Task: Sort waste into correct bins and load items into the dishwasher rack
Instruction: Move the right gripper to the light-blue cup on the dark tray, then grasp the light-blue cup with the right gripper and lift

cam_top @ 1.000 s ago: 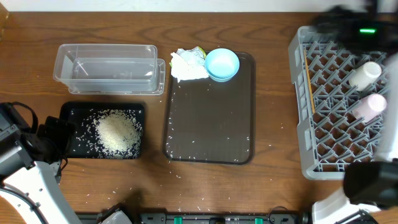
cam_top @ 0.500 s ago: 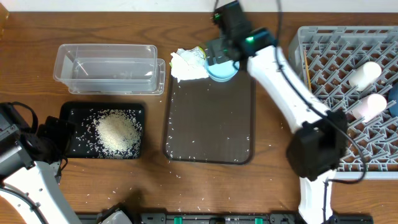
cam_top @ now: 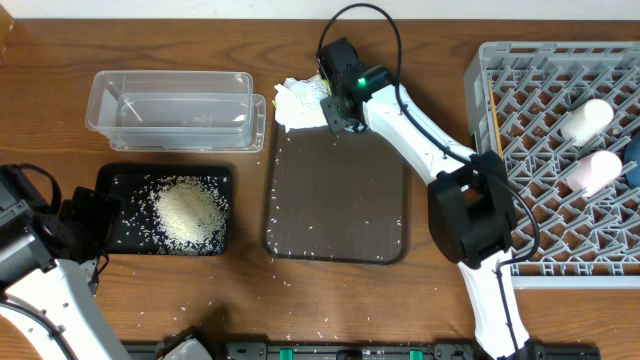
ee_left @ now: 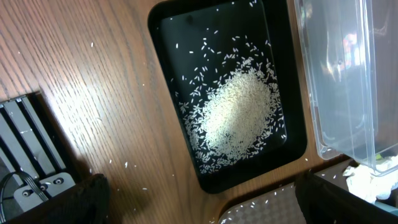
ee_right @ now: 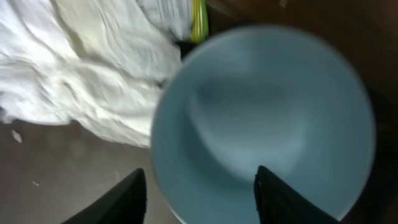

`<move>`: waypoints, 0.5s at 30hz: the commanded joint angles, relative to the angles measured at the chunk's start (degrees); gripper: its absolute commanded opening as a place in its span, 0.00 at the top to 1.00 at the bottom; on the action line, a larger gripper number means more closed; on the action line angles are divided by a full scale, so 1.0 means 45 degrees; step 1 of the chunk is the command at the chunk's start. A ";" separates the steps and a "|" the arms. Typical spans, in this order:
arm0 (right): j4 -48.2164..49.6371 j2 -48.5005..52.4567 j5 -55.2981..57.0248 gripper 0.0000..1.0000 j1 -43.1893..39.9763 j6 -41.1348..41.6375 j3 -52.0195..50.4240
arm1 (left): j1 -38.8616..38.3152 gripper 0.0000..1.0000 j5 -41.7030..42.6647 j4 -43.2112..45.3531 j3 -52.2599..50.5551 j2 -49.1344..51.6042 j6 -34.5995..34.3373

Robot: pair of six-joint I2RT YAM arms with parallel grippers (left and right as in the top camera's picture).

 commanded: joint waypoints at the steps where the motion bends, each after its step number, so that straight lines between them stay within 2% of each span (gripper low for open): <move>1: -0.0413 0.0223 -0.0073 0.46 0.0053 -0.0248 0.0024 | 0.0063 0.02 -0.0151 -0.0063 0.0102 0.0000 -0.0063; 4: -0.0918 0.0306 -0.0073 0.46 0.0107 -0.0534 0.0019 | 0.0063 0.02 -0.0155 -0.0063 0.0102 0.0000 -0.0063; 7: -0.1282 0.0311 -0.0073 0.53 0.0136 -0.0651 0.0019 | 0.0063 0.02 -0.0155 -0.0063 0.0102 0.0000 -0.0063; 11: -0.1880 0.0306 -0.0073 0.55 0.0209 -0.0646 0.0024 | 0.0063 0.02 -0.0151 -0.0063 0.0102 0.0000 -0.0063; 15: -0.2633 0.0306 -0.0078 0.78 0.0296 -0.0602 0.0024 | 0.0063 0.02 -0.0151 -0.0063 0.0102 0.0000 -0.0063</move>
